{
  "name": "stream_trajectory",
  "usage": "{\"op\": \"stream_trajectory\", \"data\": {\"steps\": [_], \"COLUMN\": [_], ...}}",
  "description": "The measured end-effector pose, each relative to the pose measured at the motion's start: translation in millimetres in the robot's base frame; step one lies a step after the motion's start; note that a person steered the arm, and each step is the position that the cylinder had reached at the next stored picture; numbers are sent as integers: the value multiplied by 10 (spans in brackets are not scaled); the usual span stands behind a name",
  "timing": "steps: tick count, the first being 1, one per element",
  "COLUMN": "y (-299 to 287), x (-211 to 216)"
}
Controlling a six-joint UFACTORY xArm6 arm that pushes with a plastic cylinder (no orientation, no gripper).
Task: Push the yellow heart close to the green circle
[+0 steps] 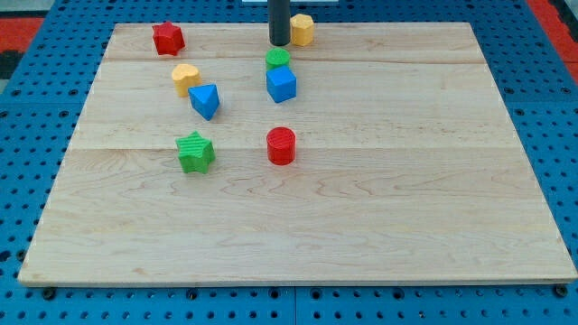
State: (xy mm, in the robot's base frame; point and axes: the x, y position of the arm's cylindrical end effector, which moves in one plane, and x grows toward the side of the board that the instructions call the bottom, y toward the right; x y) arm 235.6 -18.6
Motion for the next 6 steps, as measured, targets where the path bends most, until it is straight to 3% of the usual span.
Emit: {"op": "stream_trajectory", "data": {"steps": [2,3,5,6], "y": [-181,-564,-1775,-1721], "x": [284,224,759,1004]}}
